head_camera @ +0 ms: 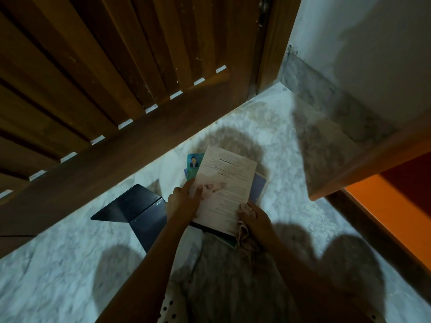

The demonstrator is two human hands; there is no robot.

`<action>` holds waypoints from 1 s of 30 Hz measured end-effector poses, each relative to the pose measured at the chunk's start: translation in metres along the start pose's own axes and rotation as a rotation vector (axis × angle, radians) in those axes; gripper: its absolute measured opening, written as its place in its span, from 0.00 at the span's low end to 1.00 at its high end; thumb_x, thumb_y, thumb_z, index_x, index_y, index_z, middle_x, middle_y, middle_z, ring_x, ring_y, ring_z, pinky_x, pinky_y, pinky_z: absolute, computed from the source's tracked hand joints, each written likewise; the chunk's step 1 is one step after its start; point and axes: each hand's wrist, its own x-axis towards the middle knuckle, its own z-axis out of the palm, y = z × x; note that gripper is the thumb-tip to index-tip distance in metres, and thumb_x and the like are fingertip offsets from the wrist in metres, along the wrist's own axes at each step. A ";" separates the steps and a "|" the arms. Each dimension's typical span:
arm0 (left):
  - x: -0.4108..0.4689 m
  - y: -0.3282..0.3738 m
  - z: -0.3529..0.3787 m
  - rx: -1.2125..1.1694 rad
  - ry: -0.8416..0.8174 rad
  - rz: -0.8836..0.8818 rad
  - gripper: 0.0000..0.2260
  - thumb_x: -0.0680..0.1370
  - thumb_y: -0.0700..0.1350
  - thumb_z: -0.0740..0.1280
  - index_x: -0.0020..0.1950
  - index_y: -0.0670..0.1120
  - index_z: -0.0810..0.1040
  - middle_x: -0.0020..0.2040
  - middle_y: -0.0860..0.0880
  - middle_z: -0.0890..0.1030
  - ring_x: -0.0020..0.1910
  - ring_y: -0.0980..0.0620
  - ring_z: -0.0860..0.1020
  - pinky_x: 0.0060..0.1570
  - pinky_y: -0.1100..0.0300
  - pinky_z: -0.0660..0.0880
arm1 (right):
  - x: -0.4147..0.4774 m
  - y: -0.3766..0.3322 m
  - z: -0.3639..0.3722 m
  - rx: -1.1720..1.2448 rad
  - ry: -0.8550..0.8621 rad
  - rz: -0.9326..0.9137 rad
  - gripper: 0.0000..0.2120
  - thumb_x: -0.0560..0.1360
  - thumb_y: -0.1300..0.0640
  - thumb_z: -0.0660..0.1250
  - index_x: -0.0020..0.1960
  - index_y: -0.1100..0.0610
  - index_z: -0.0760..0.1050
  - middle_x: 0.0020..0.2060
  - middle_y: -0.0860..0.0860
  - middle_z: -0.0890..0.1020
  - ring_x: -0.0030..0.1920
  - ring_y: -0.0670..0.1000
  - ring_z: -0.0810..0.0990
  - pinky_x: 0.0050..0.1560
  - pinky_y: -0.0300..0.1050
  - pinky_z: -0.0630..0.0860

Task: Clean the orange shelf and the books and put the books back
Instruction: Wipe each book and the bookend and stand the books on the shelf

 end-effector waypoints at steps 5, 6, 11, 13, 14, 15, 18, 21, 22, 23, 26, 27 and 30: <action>0.005 -0.005 -0.001 -0.221 -0.092 0.004 0.21 0.79 0.59 0.58 0.71 0.57 0.63 0.57 0.46 0.79 0.46 0.49 0.83 0.45 0.46 0.81 | 0.000 0.000 0.002 0.012 -0.030 -0.029 0.14 0.76 0.55 0.66 0.61 0.50 0.74 0.51 0.49 0.81 0.52 0.50 0.80 0.50 0.39 0.75; 0.006 -0.005 -0.001 -0.251 -0.120 0.021 0.21 0.80 0.59 0.57 0.72 0.58 0.62 0.58 0.47 0.80 0.47 0.49 0.83 0.45 0.46 0.81 | -0.001 -0.001 0.004 0.022 -0.035 -0.043 0.13 0.76 0.56 0.66 0.60 0.50 0.74 0.51 0.48 0.81 0.51 0.49 0.80 0.50 0.39 0.75; 0.004 -0.002 -0.009 -0.338 -0.105 0.040 0.16 0.82 0.53 0.55 0.70 0.62 0.62 0.47 0.56 0.81 0.38 0.59 0.83 0.32 0.62 0.79 | -0.005 -0.009 0.011 0.127 -0.032 -0.069 0.12 0.77 0.62 0.64 0.59 0.52 0.73 0.48 0.47 0.78 0.48 0.46 0.78 0.46 0.32 0.76; -0.004 0.000 -0.015 -0.411 -0.085 0.094 0.13 0.82 0.50 0.56 0.66 0.62 0.64 0.44 0.58 0.81 0.37 0.61 0.83 0.29 0.65 0.77 | -0.008 -0.013 0.013 0.201 -0.039 -0.077 0.12 0.77 0.63 0.64 0.58 0.51 0.72 0.48 0.45 0.78 0.47 0.41 0.77 0.42 0.27 0.75; -0.008 0.000 -0.018 -0.448 -0.071 0.131 0.12 0.82 0.49 0.57 0.64 0.62 0.65 0.45 0.57 0.82 0.39 0.59 0.83 0.32 0.65 0.78 | -0.010 -0.014 0.014 0.231 -0.037 -0.078 0.13 0.77 0.62 0.64 0.58 0.50 0.72 0.48 0.44 0.79 0.47 0.39 0.77 0.42 0.26 0.75; -0.012 0.000 -0.022 -0.491 -0.056 0.169 0.13 0.82 0.47 0.57 0.64 0.61 0.66 0.48 0.55 0.82 0.42 0.58 0.83 0.35 0.64 0.78 | -0.012 -0.017 0.015 0.259 -0.034 -0.086 0.13 0.77 0.62 0.64 0.58 0.49 0.71 0.48 0.43 0.79 0.47 0.38 0.77 0.42 0.26 0.75; -0.026 0.008 -0.036 -0.587 -0.022 0.243 0.13 0.82 0.43 0.57 0.64 0.58 0.69 0.53 0.49 0.82 0.46 0.56 0.83 0.40 0.65 0.79 | -0.022 -0.032 0.015 0.292 -0.003 -0.116 0.16 0.75 0.62 0.67 0.61 0.49 0.72 0.53 0.46 0.80 0.52 0.44 0.79 0.46 0.30 0.76; -0.046 0.029 -0.055 -0.676 -0.036 0.246 0.14 0.82 0.44 0.57 0.66 0.56 0.70 0.56 0.46 0.81 0.48 0.50 0.82 0.43 0.57 0.80 | -0.036 -0.059 0.001 0.269 0.043 -0.194 0.23 0.73 0.64 0.69 0.67 0.56 0.71 0.60 0.50 0.78 0.60 0.49 0.77 0.47 0.26 0.74; -0.056 0.040 -0.063 -0.678 -0.042 0.268 0.15 0.82 0.46 0.57 0.68 0.57 0.69 0.58 0.48 0.80 0.51 0.49 0.81 0.46 0.52 0.80 | -0.043 -0.071 -0.007 0.259 0.052 -0.230 0.25 0.73 0.65 0.69 0.69 0.59 0.68 0.62 0.50 0.75 0.61 0.49 0.74 0.45 0.23 0.73; -0.066 0.050 -0.072 -0.679 -0.043 0.318 0.16 0.82 0.49 0.56 0.70 0.57 0.68 0.61 0.49 0.78 0.55 0.48 0.80 0.51 0.48 0.79 | -0.050 -0.084 -0.016 0.266 0.057 -0.266 0.27 0.73 0.66 0.68 0.70 0.60 0.66 0.62 0.49 0.73 0.62 0.48 0.72 0.44 0.21 0.71; -0.099 0.081 -0.094 -0.742 -0.061 0.478 0.23 0.79 0.55 0.57 0.74 0.56 0.63 0.70 0.49 0.72 0.66 0.45 0.73 0.63 0.42 0.71 | -0.080 -0.124 -0.049 0.217 0.087 -0.418 0.27 0.73 0.67 0.69 0.70 0.59 0.66 0.61 0.47 0.74 0.61 0.45 0.72 0.46 0.21 0.70; -0.112 0.091 -0.101 -0.766 -0.061 0.511 0.23 0.78 0.55 0.57 0.73 0.57 0.63 0.71 0.50 0.70 0.67 0.46 0.72 0.64 0.42 0.70 | -0.092 -0.138 -0.060 0.192 0.096 -0.487 0.27 0.73 0.66 0.69 0.69 0.57 0.67 0.59 0.45 0.76 0.59 0.44 0.74 0.49 0.23 0.71; -0.151 0.118 -0.119 -0.873 -0.092 0.606 0.22 0.79 0.55 0.57 0.74 0.60 0.61 0.71 0.51 0.70 0.67 0.45 0.72 0.63 0.39 0.69 | -0.135 -0.175 -0.088 0.222 0.100 -0.640 0.23 0.73 0.67 0.68 0.64 0.50 0.70 0.57 0.39 0.77 0.56 0.33 0.76 0.55 0.26 0.71</action>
